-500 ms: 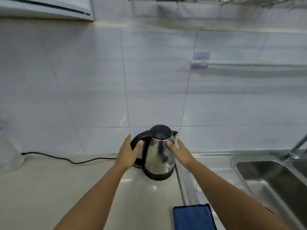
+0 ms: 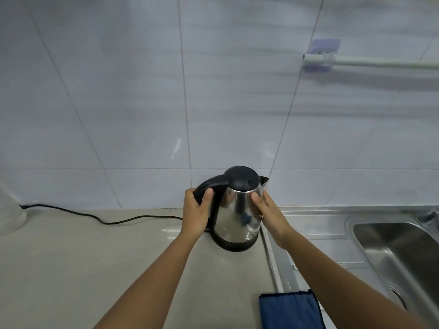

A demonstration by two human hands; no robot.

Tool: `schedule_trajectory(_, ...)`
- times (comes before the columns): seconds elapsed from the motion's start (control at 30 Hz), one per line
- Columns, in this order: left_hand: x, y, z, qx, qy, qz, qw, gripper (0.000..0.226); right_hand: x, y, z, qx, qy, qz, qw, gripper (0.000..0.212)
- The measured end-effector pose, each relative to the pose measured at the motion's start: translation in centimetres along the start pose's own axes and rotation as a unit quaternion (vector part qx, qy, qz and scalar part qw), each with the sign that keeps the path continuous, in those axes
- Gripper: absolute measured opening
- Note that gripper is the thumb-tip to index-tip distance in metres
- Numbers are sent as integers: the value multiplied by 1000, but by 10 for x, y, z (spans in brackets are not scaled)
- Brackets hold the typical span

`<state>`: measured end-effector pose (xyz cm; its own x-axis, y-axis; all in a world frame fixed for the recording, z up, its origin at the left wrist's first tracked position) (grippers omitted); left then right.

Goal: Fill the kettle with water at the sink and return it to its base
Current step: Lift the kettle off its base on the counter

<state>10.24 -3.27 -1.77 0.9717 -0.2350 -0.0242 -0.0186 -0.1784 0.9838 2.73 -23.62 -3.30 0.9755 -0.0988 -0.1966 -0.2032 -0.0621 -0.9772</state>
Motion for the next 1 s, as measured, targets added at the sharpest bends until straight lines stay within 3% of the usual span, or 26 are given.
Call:
schedule_trajectory(0.13, -5, 13, -4, -10, 3, 17, 1000, 35, -9, -11, 0, 17, 19, -9, 1000, 74)
schedule_trajectory(0.47, -85, 56, -29, -34, 6, 49, 998, 34, -96, -53, 25, 34, 45, -76, 995, 69)
schedule_trajectory(0.7, -154, 32, -48, -41, 10, 37, 998, 29, -160, -20, 58, 36, 52, -56, 996, 64)
schedule_trajectory(0.87, -195, 1, -56, -29, 8, 29, 999, 27, -201, 14, 71, 40, 62, -26, 997, 79)
schedule_trajectory(0.93, -208, -8, -59, -21, 3, 24, 999, 28, -212, 25, 78, 33, 56, -16, 998, 73)
schedule_trajectory(1.0, -216, -15, -63, -13, 3, 22, 1000, 29, -221, 32, 86, 34, 53, -7, 998, 53)
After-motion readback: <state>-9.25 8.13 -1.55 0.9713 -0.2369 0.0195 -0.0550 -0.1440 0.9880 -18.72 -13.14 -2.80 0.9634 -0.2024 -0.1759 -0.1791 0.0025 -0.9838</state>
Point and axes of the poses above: each hand's wrist, its own x-axis towards the middle knuckle, its own z-axis out of the palm, y = z × x, the point moved 9 cm from there along x, towards the middle knuckle, and after that the axes turned 9 degrees about -y, right-handed, at the moved point
